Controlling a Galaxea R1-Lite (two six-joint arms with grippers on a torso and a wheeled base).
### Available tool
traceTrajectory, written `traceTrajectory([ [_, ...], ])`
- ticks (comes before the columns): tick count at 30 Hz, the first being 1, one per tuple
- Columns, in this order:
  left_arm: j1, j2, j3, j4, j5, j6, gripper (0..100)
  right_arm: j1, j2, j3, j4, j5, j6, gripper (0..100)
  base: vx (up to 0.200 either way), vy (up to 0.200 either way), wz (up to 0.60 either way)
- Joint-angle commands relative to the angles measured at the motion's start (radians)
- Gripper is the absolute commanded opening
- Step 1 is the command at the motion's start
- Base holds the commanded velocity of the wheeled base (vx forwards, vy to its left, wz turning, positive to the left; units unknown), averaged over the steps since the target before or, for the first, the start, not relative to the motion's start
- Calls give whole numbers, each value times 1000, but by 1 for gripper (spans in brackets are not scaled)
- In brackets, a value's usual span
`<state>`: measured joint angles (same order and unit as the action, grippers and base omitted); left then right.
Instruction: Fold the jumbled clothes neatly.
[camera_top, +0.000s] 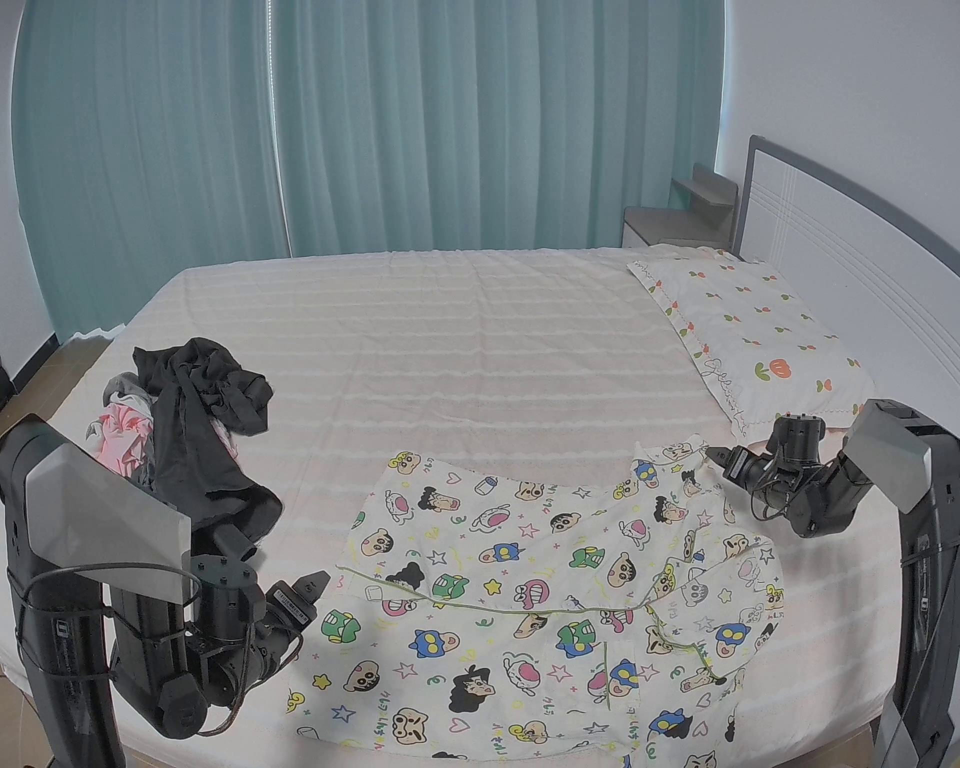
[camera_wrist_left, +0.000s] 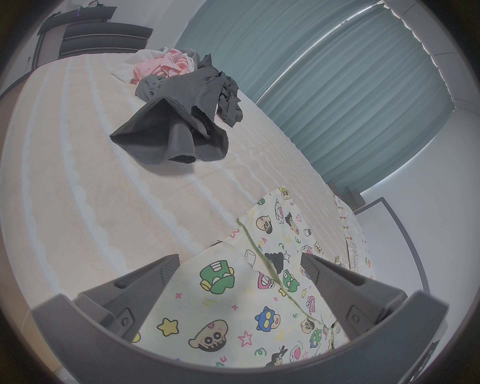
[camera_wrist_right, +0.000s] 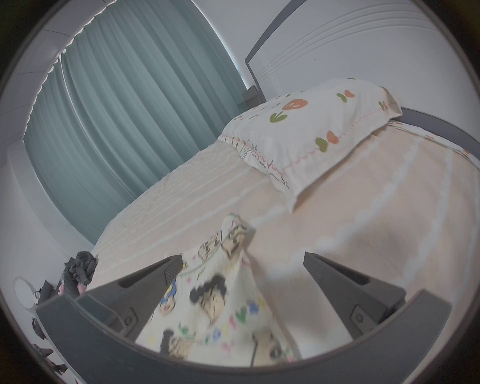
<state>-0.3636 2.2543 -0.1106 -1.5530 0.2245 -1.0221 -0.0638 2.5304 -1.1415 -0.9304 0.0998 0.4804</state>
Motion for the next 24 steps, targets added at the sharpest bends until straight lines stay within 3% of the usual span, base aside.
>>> traceTrajectory([
  [1, -44, -18, 23, -18, -2, -18, 100, -53, -321, 612, -320, 129, 3, 100, -200, 0, 0],
  [10, -70, -16, 35, -18, -2, -23, 100, -113, -295, 1005, -640, 239, -8, 100, -200, 0, 0],
  [18, -70, -12, 40, -18, -1, -24, 100, -137, -272, 1108, -640, 241, -59, 100, -200, 0, 0],
  [24, -72, -10, 48, -18, -2, -47, 100, -137, -256, 1141, -640, 245, -103, 100, 0, 0, 0],
])
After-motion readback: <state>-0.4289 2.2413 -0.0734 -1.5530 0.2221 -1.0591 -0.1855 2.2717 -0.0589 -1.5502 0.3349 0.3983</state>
